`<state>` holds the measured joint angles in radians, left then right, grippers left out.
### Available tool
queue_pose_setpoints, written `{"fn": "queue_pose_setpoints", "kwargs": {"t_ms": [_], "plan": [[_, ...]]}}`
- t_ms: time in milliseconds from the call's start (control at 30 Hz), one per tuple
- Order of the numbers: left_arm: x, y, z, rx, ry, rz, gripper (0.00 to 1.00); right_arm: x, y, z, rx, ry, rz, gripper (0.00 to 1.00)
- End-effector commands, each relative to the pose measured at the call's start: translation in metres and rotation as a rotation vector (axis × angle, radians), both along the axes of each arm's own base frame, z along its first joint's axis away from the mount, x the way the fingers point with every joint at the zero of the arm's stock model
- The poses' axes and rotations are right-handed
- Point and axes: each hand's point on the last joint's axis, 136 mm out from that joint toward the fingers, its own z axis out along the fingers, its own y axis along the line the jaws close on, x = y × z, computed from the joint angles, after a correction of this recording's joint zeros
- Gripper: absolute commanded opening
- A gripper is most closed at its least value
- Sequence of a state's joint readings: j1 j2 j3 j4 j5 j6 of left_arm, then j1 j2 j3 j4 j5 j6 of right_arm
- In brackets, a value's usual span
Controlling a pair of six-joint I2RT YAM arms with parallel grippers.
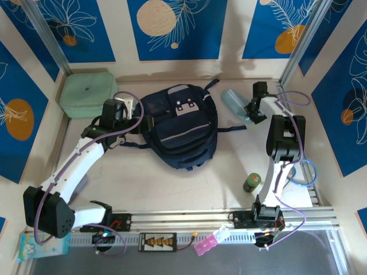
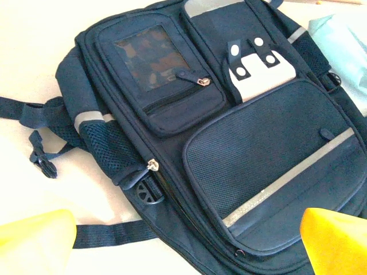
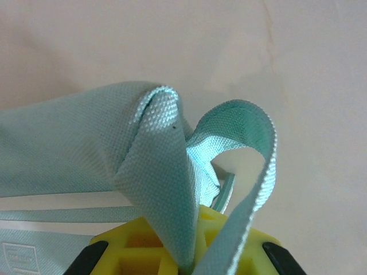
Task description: Pack books, pencil case, and school supplies into a backpack
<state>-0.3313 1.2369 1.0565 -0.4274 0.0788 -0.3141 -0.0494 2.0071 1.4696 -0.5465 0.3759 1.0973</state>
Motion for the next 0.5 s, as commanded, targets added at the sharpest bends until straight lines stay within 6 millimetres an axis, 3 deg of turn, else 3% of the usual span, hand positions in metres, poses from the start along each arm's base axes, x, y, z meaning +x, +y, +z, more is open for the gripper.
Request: {"fn": "queue_pose_setpoints", "kwargs": {"t_ms": [0,167,267,467], "plan": [[-0.008,-0.007,0.005,-0.043,-0.006,-0.038,1.0,-0.035,0.013,0.015,0.041,-0.037,-0.092,0.03],[-0.014,-0.015,-0.001,-0.062,0.028,-0.081,1.0,-0.1,0.022,0.01,0.066,-0.015,-0.11,0.06],[-0.017,-0.021,-0.004,-0.07,0.043,-0.111,1.0,-0.131,0.026,0.01,0.07,0.003,-0.063,0.15],[-0.014,-0.025,0.005,-0.072,0.008,-0.117,1.0,-0.163,0.039,0.038,0.01,-0.022,0.193,0.54]]}}
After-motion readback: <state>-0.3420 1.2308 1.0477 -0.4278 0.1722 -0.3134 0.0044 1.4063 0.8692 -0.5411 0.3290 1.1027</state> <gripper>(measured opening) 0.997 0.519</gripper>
